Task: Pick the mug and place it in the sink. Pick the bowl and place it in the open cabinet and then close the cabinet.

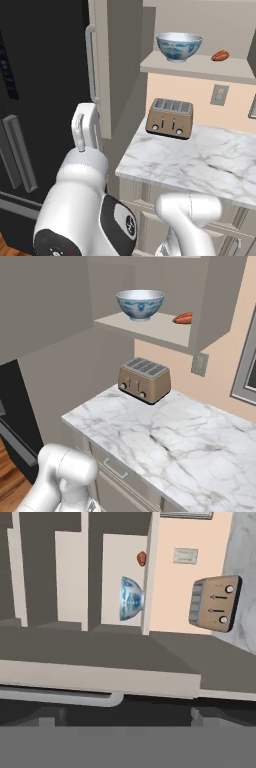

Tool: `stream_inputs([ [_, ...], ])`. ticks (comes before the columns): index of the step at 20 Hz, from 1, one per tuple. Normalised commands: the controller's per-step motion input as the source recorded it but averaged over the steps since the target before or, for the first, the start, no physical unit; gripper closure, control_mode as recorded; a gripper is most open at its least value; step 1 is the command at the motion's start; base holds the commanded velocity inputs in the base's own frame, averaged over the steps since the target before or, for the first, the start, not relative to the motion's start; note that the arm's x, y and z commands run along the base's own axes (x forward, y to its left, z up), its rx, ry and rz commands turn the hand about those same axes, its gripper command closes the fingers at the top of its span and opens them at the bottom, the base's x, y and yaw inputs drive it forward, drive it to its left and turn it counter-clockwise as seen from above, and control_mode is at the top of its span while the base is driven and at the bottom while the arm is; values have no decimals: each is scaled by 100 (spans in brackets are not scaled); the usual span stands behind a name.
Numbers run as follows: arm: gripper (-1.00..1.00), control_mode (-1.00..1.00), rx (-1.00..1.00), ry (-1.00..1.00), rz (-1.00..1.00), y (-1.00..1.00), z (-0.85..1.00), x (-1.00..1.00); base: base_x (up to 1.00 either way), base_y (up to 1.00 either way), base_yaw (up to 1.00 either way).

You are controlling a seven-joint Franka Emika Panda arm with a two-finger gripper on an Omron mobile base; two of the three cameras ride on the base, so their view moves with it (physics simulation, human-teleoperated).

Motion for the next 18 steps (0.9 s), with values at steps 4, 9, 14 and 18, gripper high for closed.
stream_inputs([
  [4,-100,-100,3,0,-4,21,-7,31,0,0,0],
  [9,-100,-100,5,0,-4,13,-14,33,0,0,0],
  [14,-100,-100,3,-1,-7,1,-13,34,0,0,0],
  [18,-100,-100,0,-5,-10,0,-10,24,0,0,0],
])
